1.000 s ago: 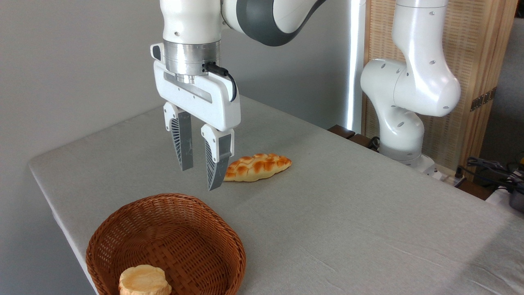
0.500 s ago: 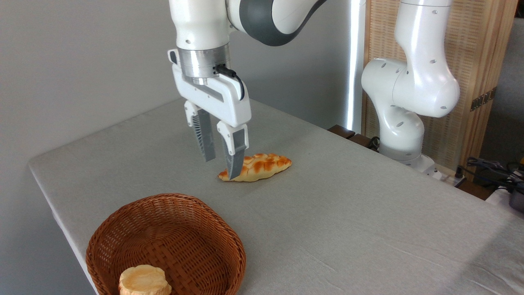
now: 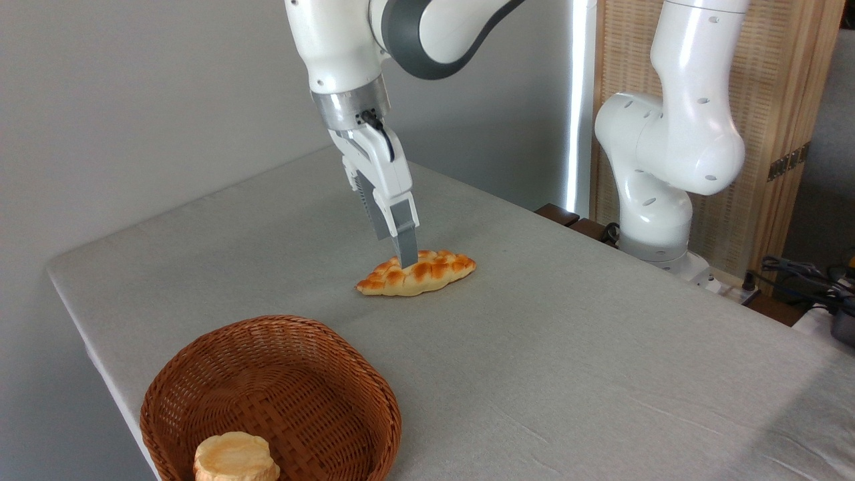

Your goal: Put bread into the basket

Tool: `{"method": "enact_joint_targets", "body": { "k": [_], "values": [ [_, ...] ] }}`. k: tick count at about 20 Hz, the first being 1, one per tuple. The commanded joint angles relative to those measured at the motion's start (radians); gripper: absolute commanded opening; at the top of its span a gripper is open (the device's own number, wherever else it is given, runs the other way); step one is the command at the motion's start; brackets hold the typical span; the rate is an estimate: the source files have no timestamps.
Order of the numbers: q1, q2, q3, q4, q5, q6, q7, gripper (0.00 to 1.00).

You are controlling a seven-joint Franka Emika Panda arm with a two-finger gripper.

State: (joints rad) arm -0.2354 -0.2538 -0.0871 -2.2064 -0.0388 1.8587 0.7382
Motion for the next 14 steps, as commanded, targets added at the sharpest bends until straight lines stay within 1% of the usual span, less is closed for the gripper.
{"method": "enact_joint_targets", "body": {
  "k": [1, 4, 6, 8, 14],
  "values": [
    [-0.035, -0.009, 0.015, -0.045, 0.005, -0.007, 0.116, 1.0],
    [-0.036, 0.008, 0.013, -0.055, 0.004, -0.001, 0.167, 1.0],
    [-0.039, 0.033, 0.01, -0.055, 0.005, 0.0, 0.175, 1.0],
    [-0.053, 0.045, 0.009, -0.056, 0.005, 0.004, 0.184, 1.0],
    [-0.067, 0.097, 0.006, -0.058, 0.004, 0.023, 0.182, 1.0]
  ]
}}
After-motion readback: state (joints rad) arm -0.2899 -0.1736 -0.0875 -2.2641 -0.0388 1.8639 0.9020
